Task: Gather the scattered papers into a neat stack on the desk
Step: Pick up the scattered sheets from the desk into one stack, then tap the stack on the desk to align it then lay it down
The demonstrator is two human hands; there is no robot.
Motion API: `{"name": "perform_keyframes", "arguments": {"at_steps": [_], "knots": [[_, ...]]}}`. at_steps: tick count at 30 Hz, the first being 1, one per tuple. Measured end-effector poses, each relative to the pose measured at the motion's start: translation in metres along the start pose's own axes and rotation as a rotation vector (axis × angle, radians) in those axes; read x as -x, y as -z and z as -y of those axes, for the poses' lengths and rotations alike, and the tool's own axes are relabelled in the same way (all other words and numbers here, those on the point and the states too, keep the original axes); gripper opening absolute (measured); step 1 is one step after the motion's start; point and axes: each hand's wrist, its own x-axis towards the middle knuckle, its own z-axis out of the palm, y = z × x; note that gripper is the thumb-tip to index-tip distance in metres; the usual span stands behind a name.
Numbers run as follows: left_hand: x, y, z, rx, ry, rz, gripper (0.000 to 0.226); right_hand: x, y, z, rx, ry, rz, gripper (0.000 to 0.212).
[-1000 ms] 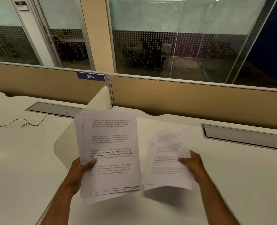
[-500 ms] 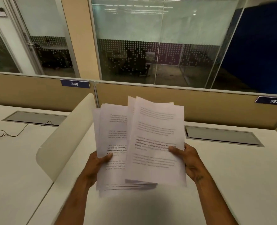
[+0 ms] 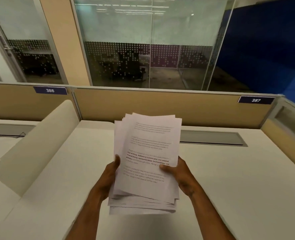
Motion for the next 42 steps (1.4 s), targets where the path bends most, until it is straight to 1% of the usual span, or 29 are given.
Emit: {"name": "perform_keyframes", "arguments": {"at_steps": [2, 5, 8, 10, 12, 15, 19, 22, 25, 27, 30, 33, 36, 38, 40, 42], "knots": [[-0.004, -0.022, 0.004, -0.005, 0.005, 0.008, 0.056, 0.005, 0.023, 0.002, 0.036, 0.022, -0.003, 0.05], [-0.012, -0.054, 0.008, 0.018, -0.037, -0.035, 0.049, 0.011, 0.056, 0.004, 0.095, 0.037, -0.008, 0.046], [-0.021, -0.09, 0.019, -0.065, -0.117, -0.163, 0.041, 0.015, 0.083, 0.003, 0.131, 0.017, 0.02, 0.042], [-0.023, -0.112, 0.031, -0.079, -0.144, -0.206, 0.034, 0.016, 0.1, 0.007, 0.131, 0.01, 0.044, 0.043], [-0.022, -0.125, 0.04, -0.071, -0.149, -0.208, 0.034, 0.016, 0.116, 0.014, 0.107, 0.028, 0.029, 0.043], [-0.02, -0.134, 0.046, -0.053, -0.149, -0.178, 0.038, 0.01, 0.13, 0.024, 0.078, 0.068, -0.042, 0.035], [-0.019, -0.13, 0.043, -0.106, -0.191, -0.128, 0.046, 0.01, 0.128, 0.022, 0.057, 0.133, -0.096, 0.023], [-0.016, -0.12, 0.042, -0.165, -0.205, -0.102, 0.043, 0.013, 0.123, 0.011, 0.068, 0.137, -0.057, 0.024], [-0.012, -0.11, 0.04, -0.191, -0.177, -0.09, 0.051, 0.013, 0.118, 0.003, 0.089, 0.122, -0.012, 0.039], [-0.01, -0.105, 0.033, -0.231, -0.201, -0.09, 0.057, 0.012, 0.113, 0.004, 0.077, 0.132, -0.01, 0.049], [-0.007, -0.108, 0.019, -0.197, -0.279, -0.129, 0.064, 0.009, 0.102, 0.014, 0.097, 0.203, -0.084, 0.059], [-0.008, -0.12, 0.008, -0.191, -0.329, -0.223, 0.073, 0.002, 0.089, 0.02, 0.175, 0.232, -0.181, 0.071], [-0.013, -0.134, 0.003, -0.243, -0.346, -0.322, 0.081, 0.0, 0.084, 0.021, 0.19, 0.227, -0.283, 0.064], [-0.015, -0.14, 0.0, -0.229, -0.333, -0.359, 0.075, -0.001, 0.084, 0.021, 0.21, 0.219, -0.305, 0.057], [-0.016, -0.142, -0.002, -0.221, -0.308, -0.367, 0.069, -0.003, 0.085, 0.021, 0.223, 0.216, -0.291, 0.049], [-0.015, -0.139, -0.001, -0.242, -0.298, -0.33, 0.066, -0.003, 0.089, 0.021, 0.245, 0.226, -0.229, 0.048]]}}
